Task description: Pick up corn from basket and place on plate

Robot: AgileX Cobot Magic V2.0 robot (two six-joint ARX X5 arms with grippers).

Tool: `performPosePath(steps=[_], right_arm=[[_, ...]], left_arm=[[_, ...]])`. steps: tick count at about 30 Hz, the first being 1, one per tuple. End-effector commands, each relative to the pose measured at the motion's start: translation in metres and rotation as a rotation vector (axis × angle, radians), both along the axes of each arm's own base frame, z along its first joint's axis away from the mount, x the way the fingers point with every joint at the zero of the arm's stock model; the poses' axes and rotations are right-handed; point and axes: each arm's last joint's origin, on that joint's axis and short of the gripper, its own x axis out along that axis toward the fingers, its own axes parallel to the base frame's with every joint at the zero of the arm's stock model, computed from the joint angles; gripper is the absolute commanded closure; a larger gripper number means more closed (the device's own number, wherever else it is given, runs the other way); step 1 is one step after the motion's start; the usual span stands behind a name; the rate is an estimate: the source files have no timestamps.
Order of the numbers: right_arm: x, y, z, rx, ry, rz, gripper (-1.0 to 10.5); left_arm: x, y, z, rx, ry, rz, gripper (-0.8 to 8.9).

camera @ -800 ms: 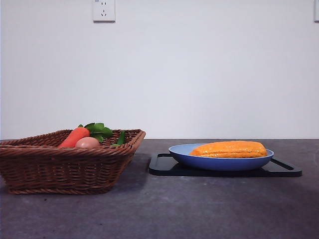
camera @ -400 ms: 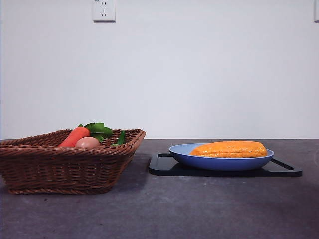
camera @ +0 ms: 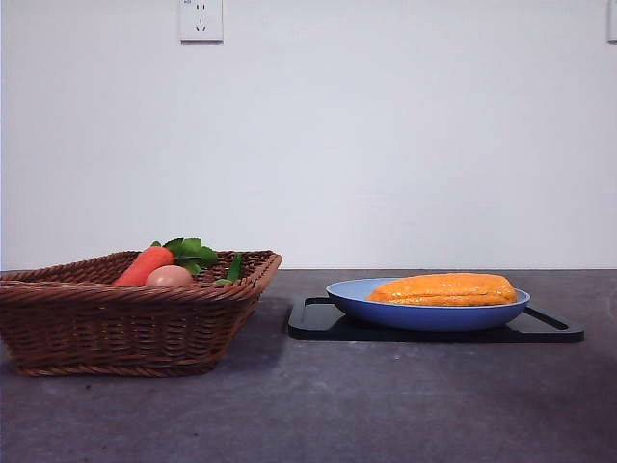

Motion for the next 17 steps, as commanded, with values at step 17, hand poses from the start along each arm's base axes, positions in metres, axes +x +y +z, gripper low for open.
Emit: performPosePath(steps=[17], right_arm=[[0.0002,-0.0001,-0.0001,0.01,-0.009,-0.003,9.4]], left_arm=[[0.0013,0.0003,-0.0089,-0.007,0.021,0.0,8.06]])
